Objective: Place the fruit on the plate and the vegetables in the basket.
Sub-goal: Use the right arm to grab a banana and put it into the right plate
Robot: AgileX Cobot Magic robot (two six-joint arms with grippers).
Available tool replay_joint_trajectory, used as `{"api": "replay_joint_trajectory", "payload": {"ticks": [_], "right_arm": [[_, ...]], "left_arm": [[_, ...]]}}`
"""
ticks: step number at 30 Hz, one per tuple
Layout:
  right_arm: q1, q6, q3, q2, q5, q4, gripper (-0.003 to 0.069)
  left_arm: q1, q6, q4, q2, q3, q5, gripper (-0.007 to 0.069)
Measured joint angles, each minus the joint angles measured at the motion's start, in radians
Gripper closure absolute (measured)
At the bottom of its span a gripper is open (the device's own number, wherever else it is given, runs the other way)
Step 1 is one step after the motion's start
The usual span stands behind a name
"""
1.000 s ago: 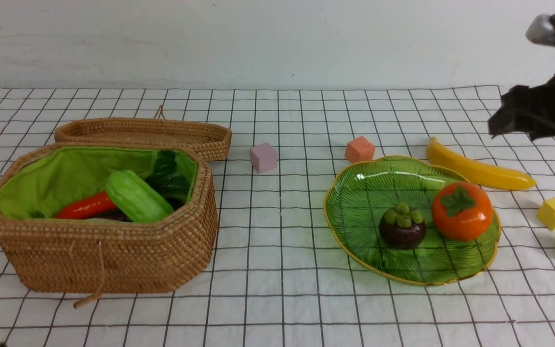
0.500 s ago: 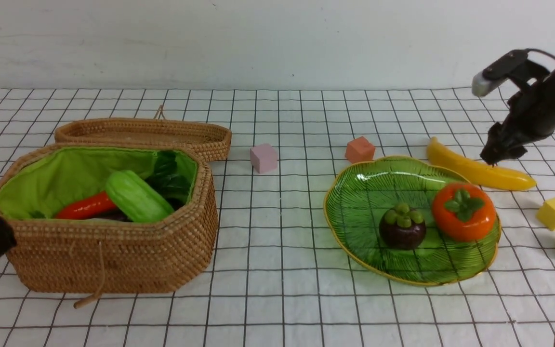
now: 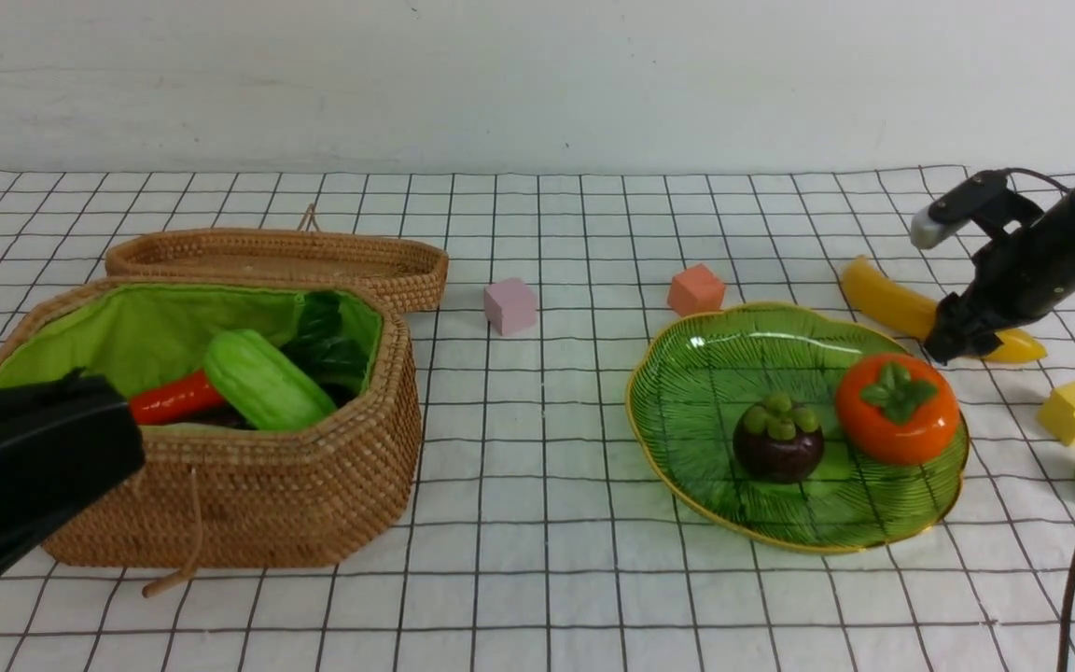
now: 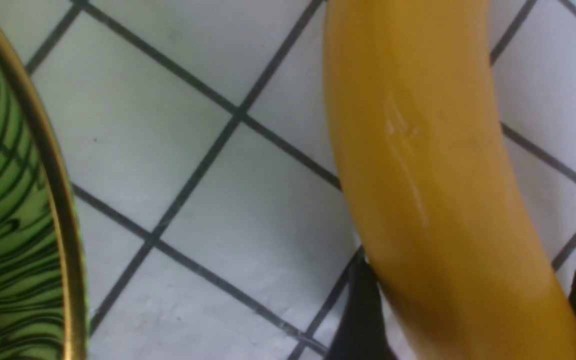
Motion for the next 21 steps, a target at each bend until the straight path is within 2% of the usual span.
{"api": "replay_joint_trajectory", "payload": {"ticks": [2, 3, 4, 6, 11, 17, 20, 21], "right_arm": [[0.000, -0.005, -0.001, 0.001, 0.002, 0.009, 0.0188], [0.000, -0.007, -0.001, 0.001, 0.005, 0.013, 0.0228], [0.001, -0.008, -0.001, 0.000, 0.009, 0.014, 0.0298], [0.002, -0.005, -0.001, -0.006, 0.013, 0.013, 0.0338], [0.002, 0.079, 0.007, -0.090, 0.084, 0.007, 0.0330], [0.020, 0.443, 0.003, -0.362, 0.293, 0.057, 0.0330], [0.056, 0.574, 0.019, -0.420, 0.340, 0.088, 0.0330], [0.106, 0.652, 0.064, -0.453, 0.346, 0.098, 0.0330]], "left_arm": [[0.000, 0.000, 0.000, 0.000, 0.000, 0.000, 0.0585], [0.000, 0.000, 0.000, 0.000, 0.000, 0.000, 0.0585], [0.000, 0.000, 0.000, 0.000, 0.000, 0.000, 0.0584], [0.000, 0.000, 0.000, 0.000, 0.000, 0.001, 0.0582], [0.000, 0.000, 0.042, 0.000, 0.000, 0.029, 0.0580], [0.000, 0.000, 0.097, 0.000, 0.000, 0.053, 0.0578], [0.000, 0.000, 0.107, 0.000, 0.000, 0.070, 0.0578], [0.000, 0.000, 0.108, 0.000, 0.000, 0.090, 0.0578]]}}
